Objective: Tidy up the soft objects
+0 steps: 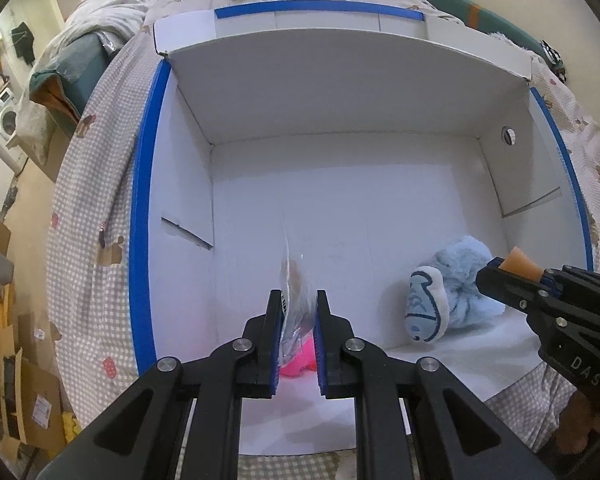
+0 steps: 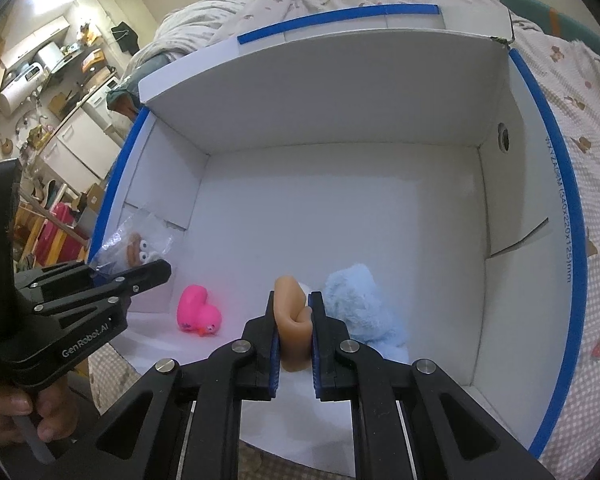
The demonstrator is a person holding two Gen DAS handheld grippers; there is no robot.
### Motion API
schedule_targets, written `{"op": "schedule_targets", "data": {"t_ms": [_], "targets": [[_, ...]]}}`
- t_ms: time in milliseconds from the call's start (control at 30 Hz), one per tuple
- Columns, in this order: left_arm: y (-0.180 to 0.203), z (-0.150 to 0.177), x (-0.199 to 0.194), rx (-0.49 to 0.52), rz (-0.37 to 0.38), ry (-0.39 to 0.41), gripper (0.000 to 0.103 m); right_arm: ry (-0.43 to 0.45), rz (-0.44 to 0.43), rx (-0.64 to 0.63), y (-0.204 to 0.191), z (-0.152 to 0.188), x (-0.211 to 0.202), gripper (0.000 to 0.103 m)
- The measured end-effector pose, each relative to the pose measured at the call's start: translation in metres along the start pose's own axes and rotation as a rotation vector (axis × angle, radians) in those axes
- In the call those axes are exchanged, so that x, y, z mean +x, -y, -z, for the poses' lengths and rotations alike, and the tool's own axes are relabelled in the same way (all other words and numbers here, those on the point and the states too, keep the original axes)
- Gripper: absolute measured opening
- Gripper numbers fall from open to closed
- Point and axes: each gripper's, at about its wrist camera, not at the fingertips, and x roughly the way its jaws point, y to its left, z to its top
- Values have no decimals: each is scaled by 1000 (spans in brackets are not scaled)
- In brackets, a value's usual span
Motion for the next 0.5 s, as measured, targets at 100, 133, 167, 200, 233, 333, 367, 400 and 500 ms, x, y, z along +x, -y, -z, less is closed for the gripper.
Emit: {"op": "schedule_targets", "data": {"t_ms": [100,133,167,200,233,333,367,400,500], "targets": [[1,0,-1,0,-1,5,12,4,0,0,1,1,-1,12],[0,0,0,-2,2,2,12,7,-6,2,0,1,-2,12],[0,0,0,-4,4,-2,13,10,-9,2,0,1,-3,12],[0,0,0,-5,7,-4,13,13,-9,0,0,1,-3,12],[0,0,1,-5,8,-5,14,14,-10,0,0,1,-3,12],[1,0,1,4,13,-9,16,18,-20,15,3,0,-5,19],[1,0,1,5,16,-9,18,23,-16,19,4,0,-6,24],[1,-1,1,6,17,-8,21,28,-17,24,5,0,-6,29],[0,-1,0,-2,17,-4,33,41,7,31,7,-1,-9,57]]}}
